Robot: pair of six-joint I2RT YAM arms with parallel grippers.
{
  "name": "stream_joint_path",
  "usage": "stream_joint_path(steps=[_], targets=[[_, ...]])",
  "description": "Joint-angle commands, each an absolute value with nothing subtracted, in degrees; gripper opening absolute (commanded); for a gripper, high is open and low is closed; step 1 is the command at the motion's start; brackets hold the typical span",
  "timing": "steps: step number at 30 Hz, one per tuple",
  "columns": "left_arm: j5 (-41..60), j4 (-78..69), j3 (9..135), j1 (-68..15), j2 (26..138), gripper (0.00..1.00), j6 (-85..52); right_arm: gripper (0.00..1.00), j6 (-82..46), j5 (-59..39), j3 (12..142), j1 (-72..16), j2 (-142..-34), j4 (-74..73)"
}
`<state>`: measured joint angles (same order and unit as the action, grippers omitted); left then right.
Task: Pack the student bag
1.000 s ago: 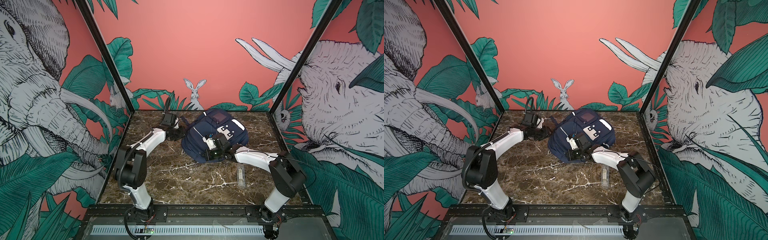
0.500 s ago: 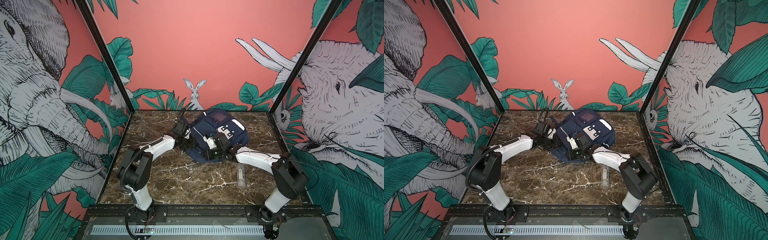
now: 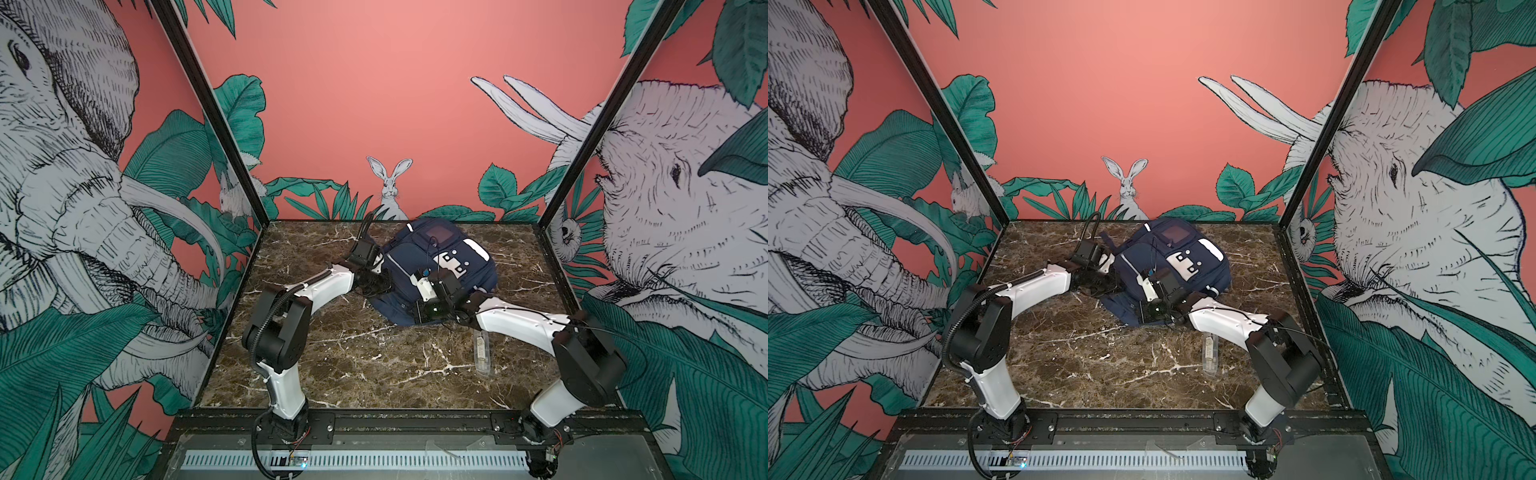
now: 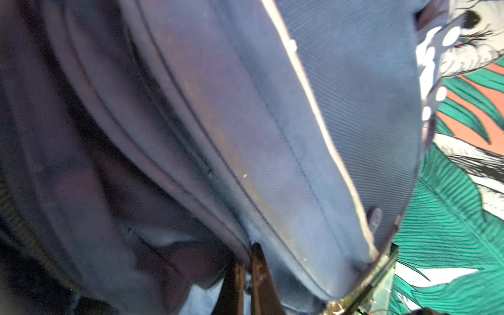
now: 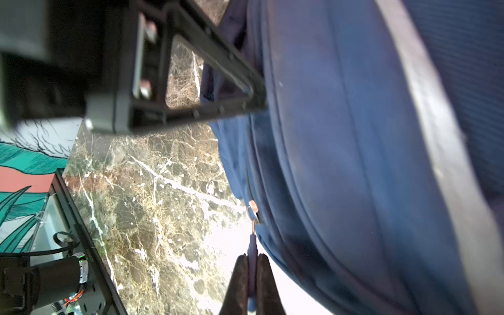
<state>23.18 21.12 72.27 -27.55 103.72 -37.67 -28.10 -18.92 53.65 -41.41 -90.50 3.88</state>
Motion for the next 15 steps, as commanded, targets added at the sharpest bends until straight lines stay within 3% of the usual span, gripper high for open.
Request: stream_joint_path(steps=[1,7,15], targets=[[20.74,20.93,73.96,-25.12,102.75,0.0,-35.7,0.0,-27.65,-17.82,50.91,-41.46,-86.75,6.03],[21.01,20.92,73.14,-22.07,100.88,0.0,-35.07,0.0,-26.22,-16.27,46.46,-37.37,-81.55,9.63],[21.58,21.01,71.38,-21.36,99.45,0.0,-34.63,0.0,-23.8,-16.71,45.16,-24.75,-78.34,11.87]])
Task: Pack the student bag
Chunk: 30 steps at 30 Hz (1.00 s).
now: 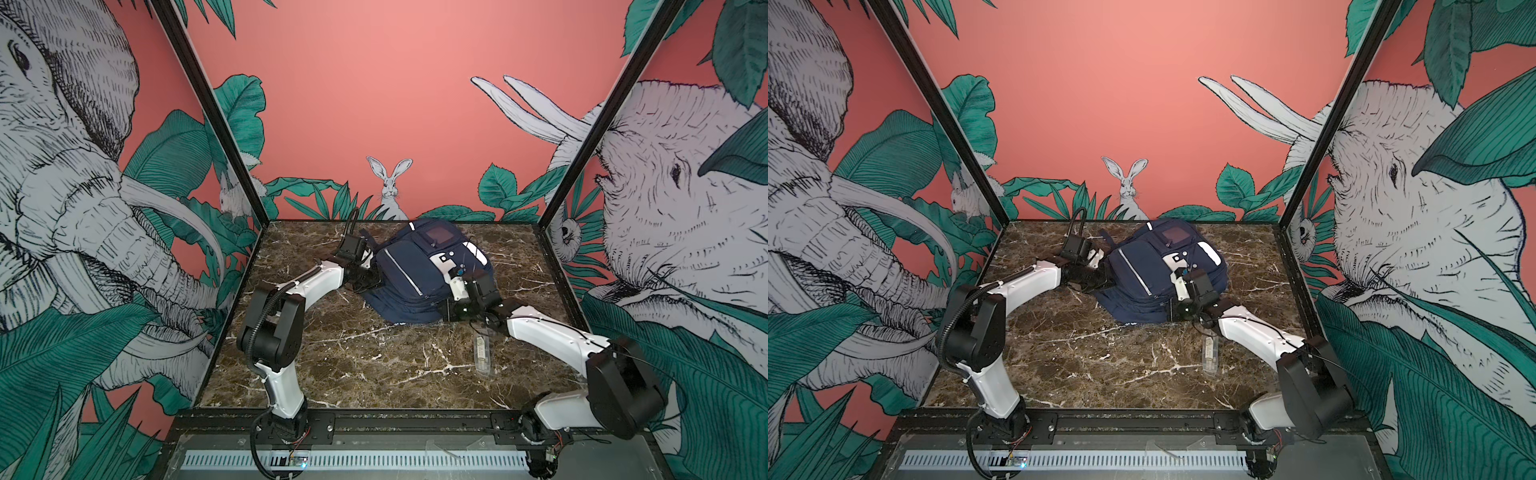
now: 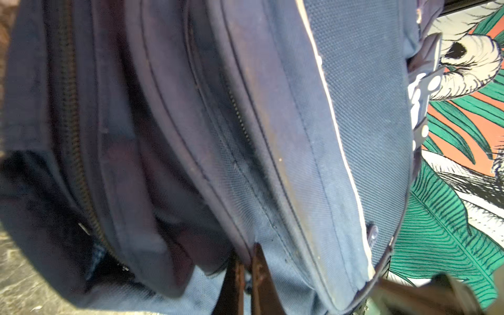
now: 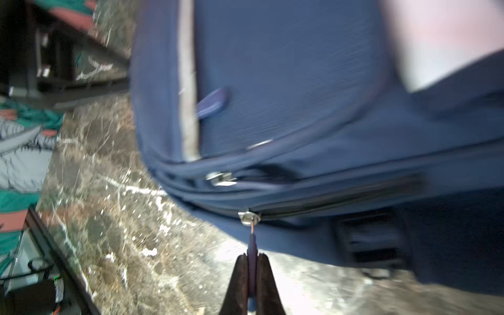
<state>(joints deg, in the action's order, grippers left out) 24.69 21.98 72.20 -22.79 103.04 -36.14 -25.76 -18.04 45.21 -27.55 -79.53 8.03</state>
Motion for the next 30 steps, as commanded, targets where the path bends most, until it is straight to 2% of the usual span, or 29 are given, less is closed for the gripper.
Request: stream_joint_path(steps=[1,11,17,19,22,27,30], targets=[[21.66,20.95,71.16,-21.23,99.41,0.0,-34.63,0.0,-23.53,-16.3,45.49,-23.42,-78.5,11.98],[21.27,20.59,69.53,-20.92,97.79,0.0,-34.78,0.0,-24.13,-14.14,48.25,-11.35,-82.68,13.54],[22.22,19.57,69.01,-20.86,98.28,0.0,-35.48,0.01,-25.42,-18.38,49.05,-10.79,-84.88,11.23],[22.57,19.43,69.24,-20.9,98.53,0.0,-35.6,0.08,-25.13,-21.27,48.92,-10.81,-85.16,10.51],[22.24,19.48,69.59,-21.43,98.65,0.0,-35.25,0.25,-23.69,-24.96,48.43,-12.34,-84.12,9.93],[21.88,19.51,69.82,-22.6,99.27,0.0,-35.31,0.48,-21.92,-23.31,47.84,-16.01,-80.4,11.94],[21.62,18.95,69.57,-23.57,99.35,0.0,-35.64,0.69,-21.55,-22.38,47.47,-17.43,-77.37,11.54]])
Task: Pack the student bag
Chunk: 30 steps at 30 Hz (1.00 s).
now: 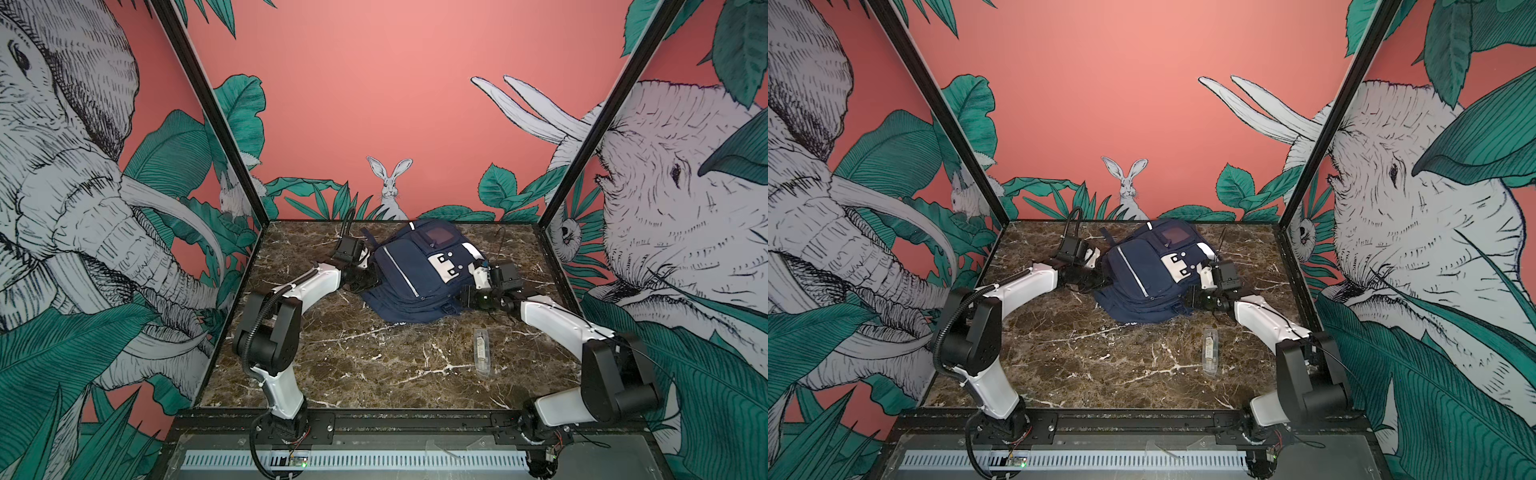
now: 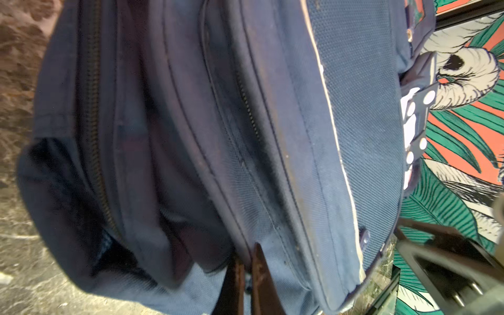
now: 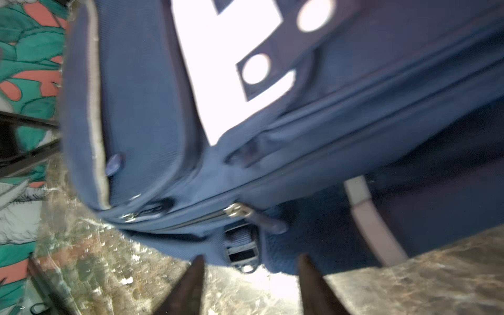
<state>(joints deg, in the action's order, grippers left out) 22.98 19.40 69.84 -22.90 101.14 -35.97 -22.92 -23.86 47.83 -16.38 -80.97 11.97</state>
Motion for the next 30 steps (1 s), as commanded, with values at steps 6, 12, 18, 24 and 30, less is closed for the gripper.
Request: stream_joint_path(steps=[6,12,18,24,30], targets=[[21.1,19.07,69.36,-24.41,99.08,0.0,-36.03,0.87,-22.23,-26.22,48.06,-20.48,-76.62,7.0],[21.06,18.99,68.91,-24.6,98.87,0.0,-36.38,0.88,-22.53,-28.57,50.54,-23.68,-83.32,3.03],[21.11,18.56,68.57,-25.01,98.8,0.0,-36.71,0.88,-22.16,-28.56,54.57,-26.72,-89.28,1.15],[21.09,18.55,68.15,-25.2,98.46,0.0,-36.82,0.87,-21.63,-28.91,57.2,-28.18,-93.81,0.87],[21.28,18.12,68.18,-25.46,98.56,0.0,-37.18,0.81,-21.23,-29.48,55.77,-30.33,-93.9,2.22]])
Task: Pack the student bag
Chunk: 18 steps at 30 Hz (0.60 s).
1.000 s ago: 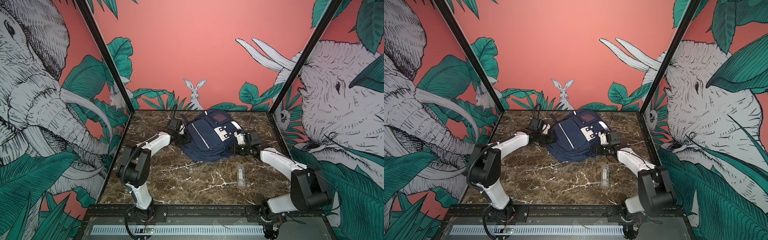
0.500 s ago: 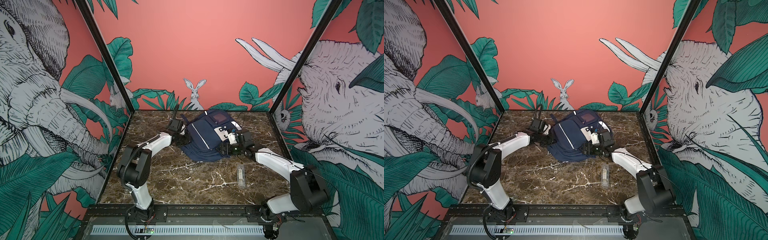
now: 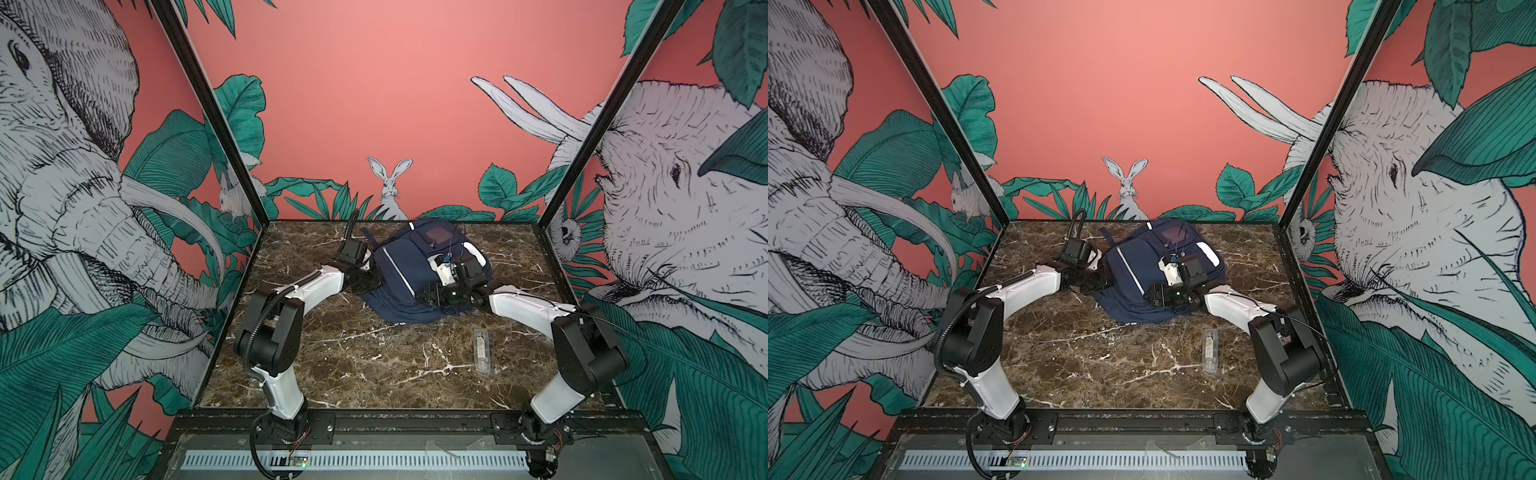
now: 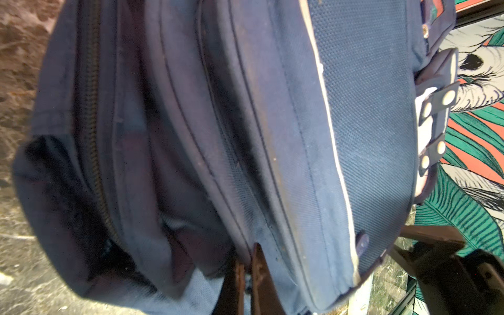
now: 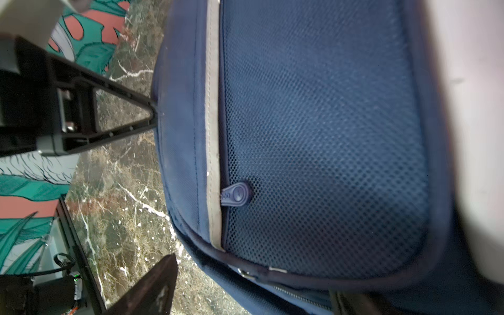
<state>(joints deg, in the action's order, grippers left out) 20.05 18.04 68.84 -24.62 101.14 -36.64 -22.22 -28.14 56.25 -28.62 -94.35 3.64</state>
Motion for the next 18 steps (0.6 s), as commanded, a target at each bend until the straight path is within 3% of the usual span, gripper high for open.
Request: stream_joint_path(steps=[1,9,18], targets=[[21.27,18.11,68.16,-25.49,98.64,0.0,-37.16,0.78,-21.15,-29.72,55.24,-30.81,-93.28,2.81],[20.74,19.78,68.67,-25.48,98.23,0.0,-36.47,0.63,-20.84,-28.03,51.8,-35.09,-86.96,5.07],[20.83,19.25,67.99,-25.54,97.6,0.0,-37.07,0.52,-18.64,-13.43,50.72,-36.08,-84.58,5.55]])
